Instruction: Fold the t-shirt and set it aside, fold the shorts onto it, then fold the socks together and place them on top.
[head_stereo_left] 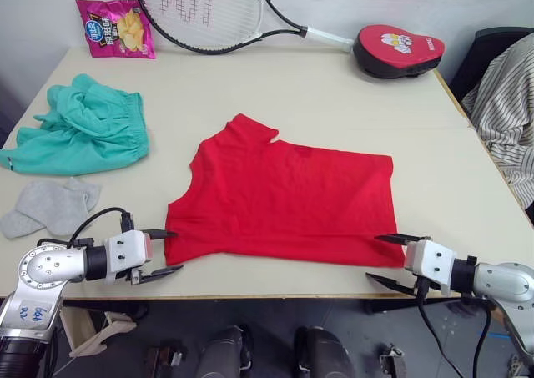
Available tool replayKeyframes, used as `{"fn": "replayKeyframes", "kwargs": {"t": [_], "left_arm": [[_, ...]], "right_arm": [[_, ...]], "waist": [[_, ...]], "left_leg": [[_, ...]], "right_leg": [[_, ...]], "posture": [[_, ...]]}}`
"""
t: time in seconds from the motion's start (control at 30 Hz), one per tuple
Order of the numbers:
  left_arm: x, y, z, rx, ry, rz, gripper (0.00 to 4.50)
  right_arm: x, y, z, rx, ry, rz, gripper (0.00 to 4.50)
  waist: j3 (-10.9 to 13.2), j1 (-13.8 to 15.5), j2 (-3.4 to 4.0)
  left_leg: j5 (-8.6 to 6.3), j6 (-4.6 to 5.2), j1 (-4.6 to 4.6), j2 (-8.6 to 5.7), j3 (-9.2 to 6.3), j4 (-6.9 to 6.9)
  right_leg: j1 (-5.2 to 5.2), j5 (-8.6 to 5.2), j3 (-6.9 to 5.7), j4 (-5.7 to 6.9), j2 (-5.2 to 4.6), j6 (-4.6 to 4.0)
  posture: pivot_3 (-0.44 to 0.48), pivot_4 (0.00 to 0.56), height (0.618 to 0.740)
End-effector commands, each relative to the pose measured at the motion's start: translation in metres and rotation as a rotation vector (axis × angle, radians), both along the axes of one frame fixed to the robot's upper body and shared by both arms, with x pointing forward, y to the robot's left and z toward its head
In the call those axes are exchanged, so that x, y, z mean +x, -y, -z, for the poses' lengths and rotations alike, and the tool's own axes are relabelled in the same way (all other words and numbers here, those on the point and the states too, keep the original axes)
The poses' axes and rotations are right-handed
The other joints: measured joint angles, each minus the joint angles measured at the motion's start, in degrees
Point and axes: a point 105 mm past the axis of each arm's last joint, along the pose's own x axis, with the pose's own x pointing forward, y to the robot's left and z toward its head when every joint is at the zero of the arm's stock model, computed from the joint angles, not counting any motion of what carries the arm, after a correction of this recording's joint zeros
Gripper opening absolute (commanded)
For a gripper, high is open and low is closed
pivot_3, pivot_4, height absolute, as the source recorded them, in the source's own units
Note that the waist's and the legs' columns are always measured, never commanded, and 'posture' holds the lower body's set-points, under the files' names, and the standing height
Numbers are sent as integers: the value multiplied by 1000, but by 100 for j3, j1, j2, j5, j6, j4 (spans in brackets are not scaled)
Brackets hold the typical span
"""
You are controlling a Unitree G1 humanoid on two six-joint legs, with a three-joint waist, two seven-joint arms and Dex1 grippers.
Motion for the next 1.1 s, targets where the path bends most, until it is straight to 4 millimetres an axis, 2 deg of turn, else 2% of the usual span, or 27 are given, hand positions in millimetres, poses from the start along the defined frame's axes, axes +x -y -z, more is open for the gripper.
{"fn": "replayKeyframes", "kwargs": {"t": [0.03, 0.07, 0.1, 0.27, 0.33, 0.37, 0.67, 0.93, 1.1], "left_arm": [[3, -8, 10, 34, -19, -28, 3042], [4, -8, 11, 37, -20, -23, 2792], [5, -7, 12, 42, -21, -16, 2529], [10, -5, 14, 44, -29, 7, 832], [9, -4, 14, 41, -36, 22, 222], [8, -3, 14, 36, -46, 29, 27], [-29, -9, 5, -25, -129, 14, 27], [-66, -7, 1, -78, -146, -55, 27], [-72, -3, 2, -74, -147, -84, 27]], "right_arm": [[-3, 8, 6, -49, -21, 10, 3012], [-3, 10, 7, -55, -24, 14, 2591], [-4, 11, 8, -56, -27, 20, 2350], [-1, 13, 10, -64, -25, 34, 527], [-1, 13, 10, -67, -24, 35, 0], [0, 13, 10, -69, -25, 35, 0], [1, 17, 7, -67, -37, 27, 0], [-17, 22, 8, -71, -92, -3, 0], [-34, 16, 9, -57, -142, -31, 0]], "waist": [[0, 6, 0], [0, 5, 0], [-1, 8, 0], [-2, 9, 0], [-2, 7, 1], [-2, 7, 1], [-2, -50, 0], [-3, 5, -3], [-4, 20, -4]], "left_leg": [[-1, 1, 2, 0, 0, 0], [0, 1, 2, 0, 0, 0], [0, 1, 2, 0, 0, 0], [0, 0, 4, 0, 1, 3], [1, 0, 4, 0, 0, 3], [2, -1, 4, 0, 1, 3], [0, 1, 1, 0, 5, 2], [-10, 17, -2, 2, 5, 2], [-17, 27, -4, 2, 5, 1]], "right_leg": [[1, 0, 0, 1, 0, 0], [1, 1, -1, 2, -1, 1], [1, 1, 0, 2, -2, 1], [4, 4, -1, 5, -4, 4], [4, 4, -1, 5, -4, 4], [3, 4, -1, 5, -4, 4], [0, 3, 2, -3, -2, 4], [2, 2, 1, -11, -3, 3], [3, 1, 2, -20, -3, 1]], "posture": [[0, 150, 740], [0, 150, 740], [0, 150, 740], [0, 150, 740], [0, 150, 740], [0, 150, 740], [0, 150, 740], [0, 150, 740], [0, 150, 740]]}}
